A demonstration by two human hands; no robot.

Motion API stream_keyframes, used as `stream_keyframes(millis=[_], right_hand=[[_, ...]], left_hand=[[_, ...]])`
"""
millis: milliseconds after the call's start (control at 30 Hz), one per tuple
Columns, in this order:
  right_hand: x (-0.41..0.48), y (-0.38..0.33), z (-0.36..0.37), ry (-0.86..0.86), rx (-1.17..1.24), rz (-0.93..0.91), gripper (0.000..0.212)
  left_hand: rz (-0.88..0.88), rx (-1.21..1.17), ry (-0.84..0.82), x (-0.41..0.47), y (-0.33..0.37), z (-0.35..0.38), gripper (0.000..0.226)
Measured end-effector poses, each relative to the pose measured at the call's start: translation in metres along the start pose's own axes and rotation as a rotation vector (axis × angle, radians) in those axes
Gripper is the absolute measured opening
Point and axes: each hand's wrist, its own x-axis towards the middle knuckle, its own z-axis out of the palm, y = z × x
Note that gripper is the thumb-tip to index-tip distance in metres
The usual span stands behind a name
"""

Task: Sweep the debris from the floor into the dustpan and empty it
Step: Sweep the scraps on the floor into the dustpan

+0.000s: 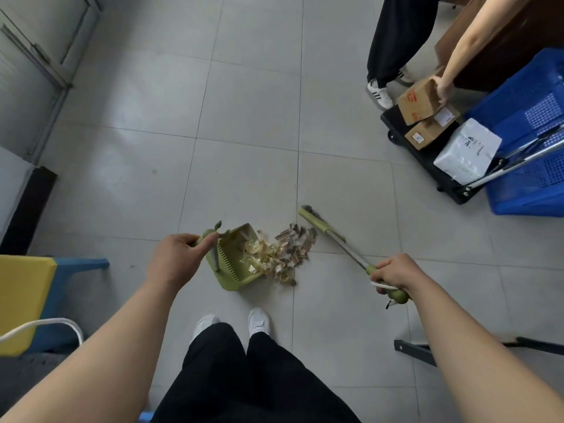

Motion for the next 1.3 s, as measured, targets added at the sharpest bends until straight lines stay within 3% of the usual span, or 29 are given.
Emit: stream_keyframes(millis=[233,567,833,1067,1200,1300], right_hand=[[-0.027,-0.006,0.056,-0.092,-0.063,0.039,0.004],[-0.076,-0.029,0.105,-0.118,-0.200,-0.050,0.022],[-0.110,-0.009,0.088,-0.021,-0.059,0.024,0.042],[-0.121,0.010,0.108,0.030,0.264,0.214,0.019],[-0.113,0.011,0.129,0.016,0.290,0.269,0.020],[-0.110,0.004,0.147,-0.045,0.246,0.263,0.010]], left_hand=[[0.025,0.039,-0.038,0.023,-0.008,0.002,0.068],[0.053,0.039,-0.160,0.056,-0.014,-0.018,0.065],[0.124,0.208,-0.302,0.063,-0.023,-0.046,0.058],[0.210,0.295,-0.325,0.075,-0.030,-0.068,0.058],[0.219,0.315,-0.333,0.081,-0.031,-0.066,0.056],[0.231,0.329,-0.343,0.081,-0.032,-0.062,0.056]])
